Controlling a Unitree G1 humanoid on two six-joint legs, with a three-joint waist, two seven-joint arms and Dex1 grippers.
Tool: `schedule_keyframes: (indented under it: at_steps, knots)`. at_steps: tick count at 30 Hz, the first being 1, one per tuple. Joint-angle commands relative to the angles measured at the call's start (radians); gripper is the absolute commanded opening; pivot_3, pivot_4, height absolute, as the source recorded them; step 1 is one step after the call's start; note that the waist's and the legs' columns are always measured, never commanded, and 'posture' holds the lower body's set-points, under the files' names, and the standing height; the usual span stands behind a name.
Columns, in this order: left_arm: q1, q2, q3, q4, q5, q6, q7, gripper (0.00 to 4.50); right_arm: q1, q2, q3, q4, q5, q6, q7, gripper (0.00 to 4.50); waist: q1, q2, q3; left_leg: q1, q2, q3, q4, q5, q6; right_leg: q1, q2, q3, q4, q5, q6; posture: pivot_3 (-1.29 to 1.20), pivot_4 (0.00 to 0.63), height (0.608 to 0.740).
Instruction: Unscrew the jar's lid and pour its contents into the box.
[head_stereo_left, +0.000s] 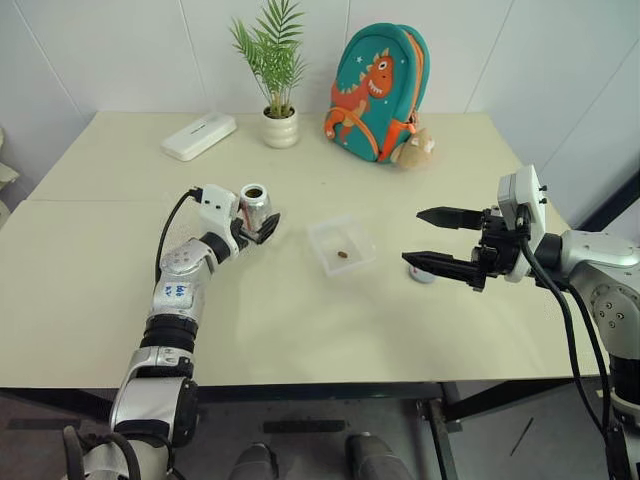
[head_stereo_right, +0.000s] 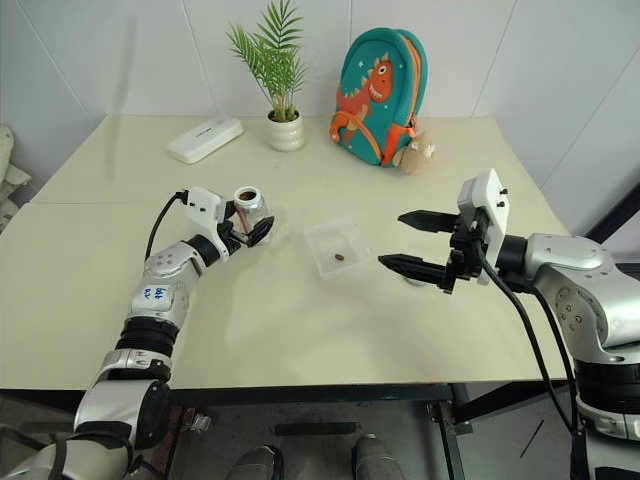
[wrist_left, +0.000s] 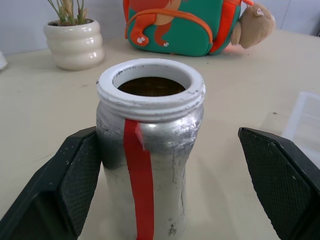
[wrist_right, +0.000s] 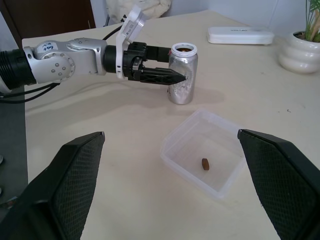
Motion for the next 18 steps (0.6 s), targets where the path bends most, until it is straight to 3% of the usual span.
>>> schedule_keyframes:
  at_steps: [1, 10, 15, 18]
  knots:
    - [0.044, 0.027, 0.007, -0.142, 0.000, 0.049, 0.021, 4.47, -0.020, -0.030, -0.005, 0.006, -0.010, -0.007, 0.022, 4.50, -0.003, 0.000, 0.000, 0.000, 0.000, 0.000, 0.000, 0.000, 0.000, 0.000, 0.000, 0.000, 0.000, 0.000, 0.000, 0.00, 0.150, 0.740]
    - [0.204, 0.088, 0.036, -0.468, -0.054, 0.271, 0.002, 4.47, -0.025, -0.069, -0.014, 0.003, -0.013, 0.023, 0.041, 4.50, -0.017, 0.000, 0.000, 0.000, 0.000, 0.000, 0.000, 0.000, 0.000, 0.000, 0.000, 0.000, -0.001, 0.000, 0.000, 0.00, 0.150, 0.740]
    - [0.323, 0.226, 0.168, -0.666, -0.251, 0.358, -0.179, 4.47, 0.012, -0.081, -0.049, -0.033, 0.014, 0.049, 0.029, 4.50, -0.035, 0.000, 0.000, 0.001, 0.001, 0.000, -0.003, 0.000, 0.000, 0.000, 0.000, 0.000, -0.001, -0.001, -0.002, 0.00, 0.150, 0.740]
    - [0.372, 0.312, 0.255, -0.669, -0.315, 0.377, -0.250, 4.47, 0.026, -0.073, -0.050, -0.048, 0.019, 0.054, 0.019, 4.50, -0.036, 0.000, 0.000, 0.001, 0.001, 0.000, -0.004, 0.000, 0.000, 0.000, 0.000, 0.000, -0.002, -0.001, -0.002, 0.00, 0.150, 0.740]
